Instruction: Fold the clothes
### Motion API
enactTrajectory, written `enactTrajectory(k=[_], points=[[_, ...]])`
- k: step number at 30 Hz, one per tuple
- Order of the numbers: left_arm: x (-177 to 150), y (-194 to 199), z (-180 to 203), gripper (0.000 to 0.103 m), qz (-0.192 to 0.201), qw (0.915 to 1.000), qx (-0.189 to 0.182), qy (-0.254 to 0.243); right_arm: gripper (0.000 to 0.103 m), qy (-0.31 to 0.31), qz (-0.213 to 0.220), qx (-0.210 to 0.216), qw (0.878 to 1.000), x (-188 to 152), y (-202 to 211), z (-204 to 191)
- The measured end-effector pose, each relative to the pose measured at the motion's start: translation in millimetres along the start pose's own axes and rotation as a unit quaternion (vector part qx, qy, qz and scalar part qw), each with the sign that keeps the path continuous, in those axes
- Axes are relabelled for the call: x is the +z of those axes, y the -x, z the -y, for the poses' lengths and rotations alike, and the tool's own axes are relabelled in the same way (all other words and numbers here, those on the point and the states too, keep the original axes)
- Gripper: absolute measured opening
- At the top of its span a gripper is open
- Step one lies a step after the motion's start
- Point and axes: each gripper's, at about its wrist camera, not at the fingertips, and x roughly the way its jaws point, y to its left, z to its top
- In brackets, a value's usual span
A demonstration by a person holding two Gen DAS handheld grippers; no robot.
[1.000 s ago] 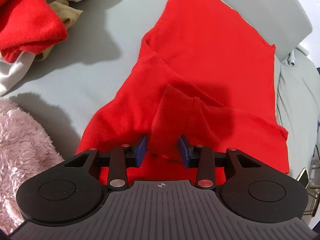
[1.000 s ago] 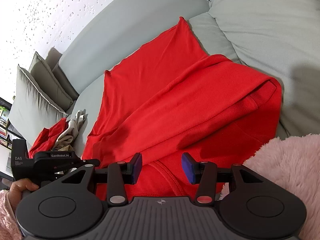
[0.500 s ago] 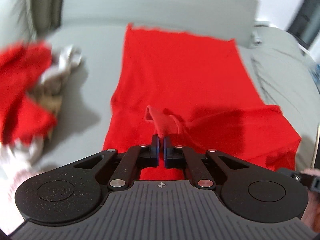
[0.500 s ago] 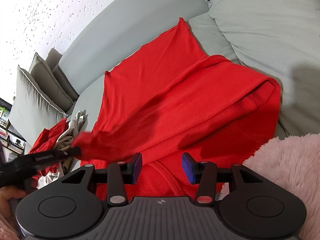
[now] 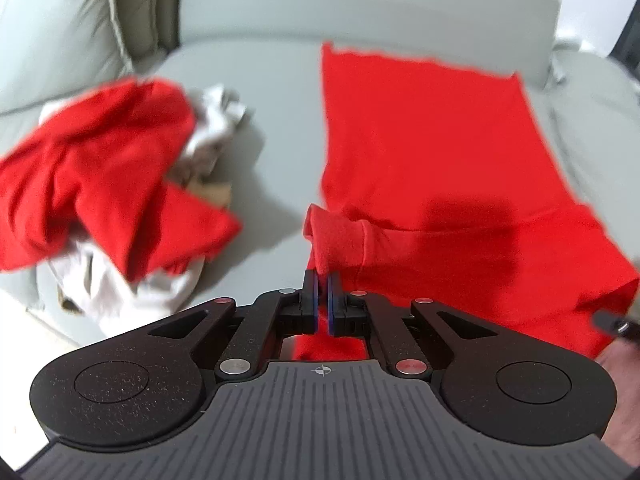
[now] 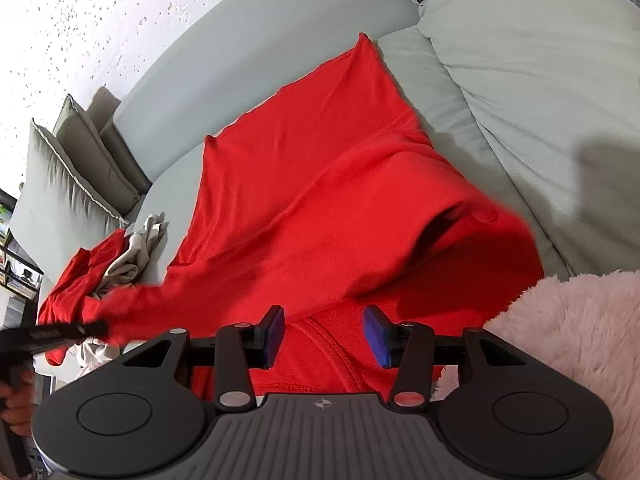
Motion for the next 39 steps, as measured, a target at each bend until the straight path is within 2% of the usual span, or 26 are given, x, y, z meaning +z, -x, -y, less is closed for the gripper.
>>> enactTrajectory(k=[3, 5, 6, 8, 11, 13, 17, 18, 20, 22, 25, 26, 27, 28, 30, 32, 34, 35, 36, 39], points=[[-2.5, -15.4, 0.5, 0.018, -0.011, 0.9999, -0.003, 0.004, 0.047, 0.002, -0.002, -0.003, 1.0, 0.4, 1.2, -0.3], [-3.9, -11.0, 1.8, 0.036, -0.012, 0.9999, 0.0, 0.004, 0.048, 0.004, 0.001, -0.005, 1.0, 2.2, 7.4, -1.3], [-4.7, -8.7, 2.3, 0.038, -0.012, 0.9999, 0.002, 0.005, 0.049, 0.008, 0.009, -0.004, 1.0, 5.1, 15.2, -1.6], [-9.3, 4.9, -0.7, 0.041, 0.007, 0.9999, 0.001, 0.01, 0.051, 0.02, 0.025, -0.005, 0.999, 11.9, 30.8, -1.9], [-15.4, 21.6, 2.1, 0.041, 0.035, 0.9994, -0.004, 0.006, 0.051, 0.074, 0.043, -0.047, 0.995, 27.2, 44.1, 0.2], [-16.0, 29.5, 10.9, 0.039, 0.058, 0.9981, -0.019, -0.008, 0.054, 0.141, 0.039, -0.104, 0.984, 44.4, 46.9, 4.4], [-14.3, 37.4, 31.3, 0.037, 0.083, 0.9947, -0.051, -0.035, 0.055, 0.268, -0.017, -0.163, 0.949, 56.3, 35.8, 11.3], [-14.1, 39.9, 35.3, 0.037, 0.09, 0.9932, -0.063, -0.038, 0.055, 0.289, -0.026, -0.167, 0.942, 56.1, 33.7, 12.3], [-11.8, 36.0, 46.9, 0.038, 0.083, 0.9916, -0.083, -0.055, 0.055, 0.306, -0.036, -0.152, 0.939, 54.8, 30.2, 15.1], [-8.8, 18.5, 58.2, 0.038, 0.055, 0.9939, -0.068, -0.067, 0.054, 0.323, -0.041, -0.142, 0.935, 51.9, 20.7, 17.0], [-5.0, -21.8, 64.7, 0.026, 0.005, 0.9979, -0.032, -0.055, 0.044, 0.344, -0.049, -0.162, 0.923, 48.5, 0.7, 15.4], [-4.6, -31.6, 63.0, 0.019, -0.008, 0.9985, -0.015, -0.052, 0.035, 0.35, -0.051, -0.174, 0.919, 47.3, -5.8, 14.6], [-4.4, -41.4, 61.1, 0.017, -0.021, 0.9986, 0.003, -0.048, 0.017, 0.356, -0.054, -0.191, 0.913, 46.4, -11.7, 15.2], [-5.3, -51.0, 58.1, 0.013, -0.038, 0.9972, 0.032, -0.056, 0.01, 0.352, -0.06, -0.213, 0.91, 47.3, -15.4, 20.0], [-7.1, -56.3, 49.8, 0.011, -0.043, 0.9967, 0.026, -0.064, 0.015, 0.309, -0.081, -0.242, 0.916, 53.2, -18.9, 35.0], [-6.1, -54.8, 45.7, 0.01, -0.045, 0.997, 0.017, -0.061, 0.017, 0.274, -0.096, -0.25, 0.924, 59.2, -15.5, 42.5], [-5.3, -54.5, 42.1, 0.01, -0.048, 0.9972, 0.011, -0.056, 0.033, 0.249, -0.11, -0.254, 0.928, 64.9, -9.6, 45.4], [-5.3, -54.8, 41.7, 0.01, -0.048, 0.9972, 0.01, -0.056, 0.042, 0.249, -0.118, -0.267, 0.923, 66.7, -8.2, 44.4], [-5.4, -55.5, 41.8, 0.01, -0.048, 0.9971, 0.01, -0.058, 0.043, 0.245, -0.121, -0.274, 0.922, 69.4, -4.5, 43.2], [-7.6, -55.7, 43.4, 0.01, -0.042, 0.9966, 0.013, -0.07, 0.042, 0.216, -0.091, -0.257, 0.938, 80.1, 15.6, 38.0]])
